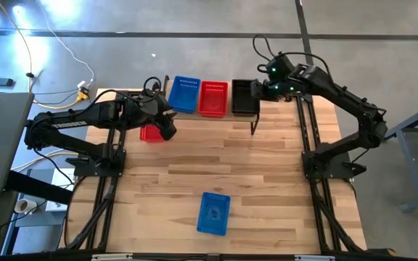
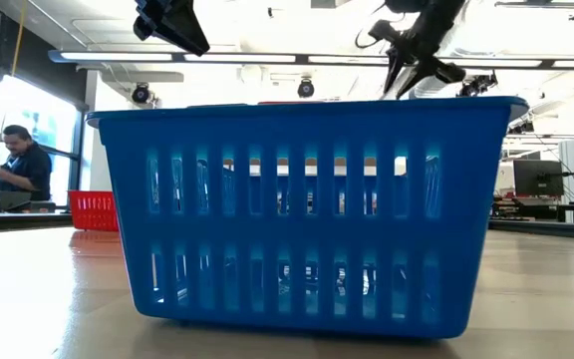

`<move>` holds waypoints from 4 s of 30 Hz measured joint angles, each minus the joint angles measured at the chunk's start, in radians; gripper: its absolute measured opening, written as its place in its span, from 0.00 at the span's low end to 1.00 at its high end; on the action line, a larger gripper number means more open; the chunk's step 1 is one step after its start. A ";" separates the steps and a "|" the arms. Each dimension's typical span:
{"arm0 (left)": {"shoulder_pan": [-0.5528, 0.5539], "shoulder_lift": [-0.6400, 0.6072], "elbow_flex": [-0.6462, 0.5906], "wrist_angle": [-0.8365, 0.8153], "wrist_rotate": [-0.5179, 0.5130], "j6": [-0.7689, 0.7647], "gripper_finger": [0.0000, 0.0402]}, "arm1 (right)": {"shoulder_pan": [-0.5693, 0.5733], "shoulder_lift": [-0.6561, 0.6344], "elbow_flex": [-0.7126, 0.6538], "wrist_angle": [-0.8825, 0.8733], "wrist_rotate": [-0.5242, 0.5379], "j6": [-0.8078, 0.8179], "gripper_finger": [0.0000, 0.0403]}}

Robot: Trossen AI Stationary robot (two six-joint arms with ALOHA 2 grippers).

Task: Stack baskets on shelf by color
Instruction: Stack the black basket into the black baskets on the shelf, then stack the red basket into the red baskets on the shelf

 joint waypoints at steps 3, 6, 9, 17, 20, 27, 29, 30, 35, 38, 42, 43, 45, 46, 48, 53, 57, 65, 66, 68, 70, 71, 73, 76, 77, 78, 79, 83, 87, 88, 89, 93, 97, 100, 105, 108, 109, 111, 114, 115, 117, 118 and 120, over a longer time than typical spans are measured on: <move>0.000 -0.005 0.000 0.000 0.018 -0.006 0.29 | 0.008 -0.030 0.000 0.000 0.014 -0.003 0.23; 0.000 -0.014 0.000 0.000 0.044 -0.035 0.29 | 0.024 -0.061 0.000 0.000 0.038 0.001 0.23; 0.000 -0.023 0.001 -0.014 0.070 -0.054 0.29 | 0.064 -0.083 0.000 0.000 0.044 0.008 0.23; 0.000 -0.040 0.001 -0.084 0.182 -0.130 0.29 | 0.249 -0.080 0.000 -0.001 0.059 0.044 0.23; 0.000 -0.041 0.001 -0.105 0.226 -0.157 0.29 | 0.326 -0.081 0.000 -0.001 0.108 0.080 0.23; -0.003 -0.041 0.001 -0.170 0.294 -0.200 0.29 | 0.478 -0.073 0.000 -0.008 0.168 0.184 0.23; -0.004 -0.041 0.001 -0.198 0.303 -0.218 0.29 | 0.511 -0.067 0.000 -0.010 0.174 0.210 0.23; -0.005 -0.041 0.001 -0.215 0.304 -0.231 0.29 | 0.529 -0.063 0.000 -0.010 0.176 0.226 0.23; -0.018 -0.040 0.001 -0.280 0.285 -0.291 0.29 | 0.606 -0.033 -0.010 -0.022 0.175 0.318 0.23; -0.031 -0.040 0.001 -0.298 0.284 -0.334 0.29 | 0.657 -0.007 -0.021 -0.021 0.174 0.390 0.23; -0.060 -0.040 0.001 -0.343 0.285 -0.367 0.29 | 0.724 0.039 -0.021 -0.018 0.170 0.476 0.23; -0.068 -0.040 0.001 -0.353 0.285 -0.377 0.29 | 0.739 0.051 -0.021 -0.013 0.165 0.494 0.23; -0.086 -0.040 0.001 -0.375 0.285 -0.395 0.29 | 0.771 0.076 -0.021 0.009 0.163 0.540 0.23; -0.098 -0.040 0.001 -0.380 0.285 -0.406 0.29 | 0.787 0.089 -0.021 0.012 0.164 0.564 0.23; -0.122 -0.040 0.001 -0.381 0.285 -0.428 0.29 | 0.819 0.114 -0.021 0.037 0.164 0.607 0.23; -0.186 -0.040 0.001 -0.382 0.285 -0.488 0.29 | 0.892 0.185 -0.021 0.074 0.164 0.700 0.23; -0.240 -0.040 0.001 -0.381 0.284 -0.530 0.29 | 0.945 0.241 -0.021 0.076 0.164 0.767 0.23; -0.342 -0.040 0.001 -0.381 0.284 -0.694 0.29 | 1.025 0.327 -0.021 0.137 0.161 0.824 0.23; -0.356 -0.037 0.001 -0.378 0.284 -0.723 0.29 | 1.032 0.332 -0.021 0.150 0.163 0.824 0.23; -0.392 -0.029 0.000 -0.365 0.282 -0.770 0.29 | 1.045 0.334 -0.021 0.169 0.175 0.824 0.23; -0.429 -0.028 0.000 -0.364 0.264 -0.794 0.29 | 1.054 0.334 -0.021 0.189 0.204 0.823 0.23; -0.448 -0.024 0.000 -0.364 0.244 -0.810 0.29 | 1.058 0.334 -0.021 0.195 0.219 0.823 0.23; -0.483 -0.016 -0.001 -0.365 0.217 -0.859 0.29 | 1.065 0.333 -0.021 0.198 0.232 0.821 0.23; -0.528 -0.013 0.000 -0.369 0.185 -0.904 0.29 | 1.077 0.332 -0.019 0.214 0.234 0.812 0.23; -0.542 -0.008 0.000 -0.381 0.162 -0.912 0.29 | 1.082 0.332 -0.019 0.213 0.234 0.812 0.23; -0.552 -0.005 0.000 -0.406 0.136 -0.929 0.29 | 1.087 0.332 -0.019 0.216 0.234 0.812 0.23; -0.560 -0.005 0.000 -0.443 0.113 -0.953 0.29 | 1.091 0.332 -0.019 0.221 0.234 0.812 0.23; -0.564 0.003 -0.001 -0.637 0.057 -1.036 0.29 | 1.107 0.332 -0.019 0.227 0.234 0.804 0.23; -0.563 0.000 -0.001 -0.752 0.019 -1.000 0.29 | 1.119 0.331 -0.019 0.226 0.233 0.794 0.23; -0.560 -0.003 -0.001 -0.759 0.012 -0.975 0.29 | 1.120 0.331 -0.019 0.226 0.233 0.787 0.23; -0.554 -0.010 -0.001 -0.763 0.008 -0.947 0.29 | 1.121 0.331 -0.019 0.226 0.232 0.785 0.23; -0.525 -0.022 -0.001 -0.763 0.005 -0.808 0.29 | 1.120 0.331 -0.019 0.224 0.232 0.761 0.23; -0.479 -0.028 -0.027 -0.734 0.015 -0.687 0.29 | 1.097 0.331 -0.019 0.225 0.232 0.725 0.23; -0.436 -0.052 -0.100 -0.656 0.071 -0.589 0.29 | 1.074 0.331 -0.018 0.225 0.232 0.695 0.23; -0.394 -0.110 -0.233 -0.526 0.128 -0.450 0.29 | 1.040 0.331 -0.018 0.225 0.207 0.632 0.23; -0.376 -0.138 -0.285 -0.468 0.132 -0.370 0.29 | 1.017 0.330 -0.018 0.224 0.206 0.607 0.23; -0.368 -0.145 -0.299 -0.453 0.140 -0.343 0.29 | 1.009 0.330 -0.018 0.225 0.206 0.594 0.23; -0.348 -0.154 -0.323 -0.440 0.160 -0.291 0.29 | 0.991 0.328 -0.017 0.226 0.205 0.575 0.23; -0.310 -0.153 -0.348 -0.422 0.179 -0.220 0.29 | 0.962 0.328 -0.017 0.226 0.188 0.534 0.23; -0.296 -0.153 -0.357 -0.415 0.180 -0.194 0.29 | 0.953 0.328 -0.017 0.226 0.184 0.521 0.23; -0.271 -0.153 -0.377 -0.380 0.180 -0.143 0.29 | 0.934 0.328 -0.017 0.226 0.178 0.497 0.23; -0.258 -0.153 -0.388 -0.367 0.181 -0.116 0.29 | 0.926 0.328 -0.017 0.225 0.178 0.487 0.23; -0.231 -0.153 -0.401 -0.348 0.181 -0.077 0.29 | 0.909 0.328 -0.017 0.225 0.178 0.469 0.23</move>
